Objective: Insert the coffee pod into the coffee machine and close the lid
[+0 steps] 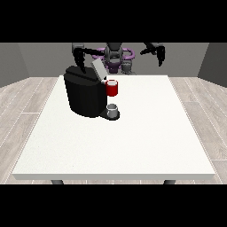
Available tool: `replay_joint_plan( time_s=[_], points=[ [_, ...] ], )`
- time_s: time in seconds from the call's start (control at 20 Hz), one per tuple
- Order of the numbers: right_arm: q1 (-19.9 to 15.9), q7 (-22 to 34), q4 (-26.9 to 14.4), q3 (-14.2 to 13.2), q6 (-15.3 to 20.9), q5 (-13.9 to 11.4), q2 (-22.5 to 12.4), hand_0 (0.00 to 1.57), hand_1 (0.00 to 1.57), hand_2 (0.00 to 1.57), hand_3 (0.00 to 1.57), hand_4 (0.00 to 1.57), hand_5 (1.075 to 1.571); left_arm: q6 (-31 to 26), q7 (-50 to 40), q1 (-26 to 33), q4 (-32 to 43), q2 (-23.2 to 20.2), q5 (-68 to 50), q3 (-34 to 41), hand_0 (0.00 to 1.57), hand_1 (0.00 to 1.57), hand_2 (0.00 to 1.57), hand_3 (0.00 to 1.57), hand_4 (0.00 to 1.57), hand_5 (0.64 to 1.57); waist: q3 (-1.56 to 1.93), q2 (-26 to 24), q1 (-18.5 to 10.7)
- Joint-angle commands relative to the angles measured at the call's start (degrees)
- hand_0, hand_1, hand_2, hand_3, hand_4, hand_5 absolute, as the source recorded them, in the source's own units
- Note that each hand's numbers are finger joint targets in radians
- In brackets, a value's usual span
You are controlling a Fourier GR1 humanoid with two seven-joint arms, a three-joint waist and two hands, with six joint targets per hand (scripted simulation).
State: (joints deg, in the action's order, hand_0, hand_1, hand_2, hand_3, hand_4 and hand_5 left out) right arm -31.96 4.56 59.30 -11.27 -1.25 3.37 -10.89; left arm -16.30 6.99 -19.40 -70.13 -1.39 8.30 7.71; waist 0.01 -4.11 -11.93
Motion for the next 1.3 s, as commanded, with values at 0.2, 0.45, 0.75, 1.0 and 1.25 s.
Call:
replay_joint_plan(
  time_s=[0.2,0.45,0.75,1.0,1.25],
  points=[
    [-1.0,-6.3,-4.2,3.1,1.5,-3.7,1.9,0.00,0.00,0.00,0.00,0.00,1.571,2.6,-4.5,2.9,-10.4,1.3,-0.6,-3.1,0.00,0.00,0.00,0.00,0.38,1.571,0.01,3.9,-1.0],
    [-5.9,-1.2,-2.2,3.5,0.6,-1.8,2.4,0.00,0.00,0.00,0.00,0.08,1.571,0.4,-5.0,5.1,-11.1,-3.8,-4.3,1.7,0.00,0.00,0.00,0.00,0.37,1.571,-0.01,3.9,2.2],
    [-9.2,-6.4,-5.1,4.8,1.7,-5.3,1.4,0.00,0.00,0.00,0.00,0.20,1.571,2.1,-1.9,6.1,-13.1,-2.7,-1.6,-1.1,0.00,0.00,0.00,0.00,0.30,1.571,0.00,8.6,0.2],
    [-16.3,2.3,-1.8,8.0,1.3,-6.2,2.8,0.00,0.00,0.00,0.00,0.04,1.571,1.5,1.4,5.5,-7.4,-5.1,-2.4,1.9,0.00,0.00,0.00,0.00,0.35,1.571,-0.06,7.7,1.4],
    [-16.6,-0.2,-2.7,7.0,-0.4,-6.3,0.4,0.00,0.00,0.00,0.00,0.00,1.571,2.6,-2.0,4.8,-10.7,-2.9,-1.2,-1.2,0.00,0.00,0.00,0.00,0.36,1.571,0.00,8.5,-0.3]
  ],
)
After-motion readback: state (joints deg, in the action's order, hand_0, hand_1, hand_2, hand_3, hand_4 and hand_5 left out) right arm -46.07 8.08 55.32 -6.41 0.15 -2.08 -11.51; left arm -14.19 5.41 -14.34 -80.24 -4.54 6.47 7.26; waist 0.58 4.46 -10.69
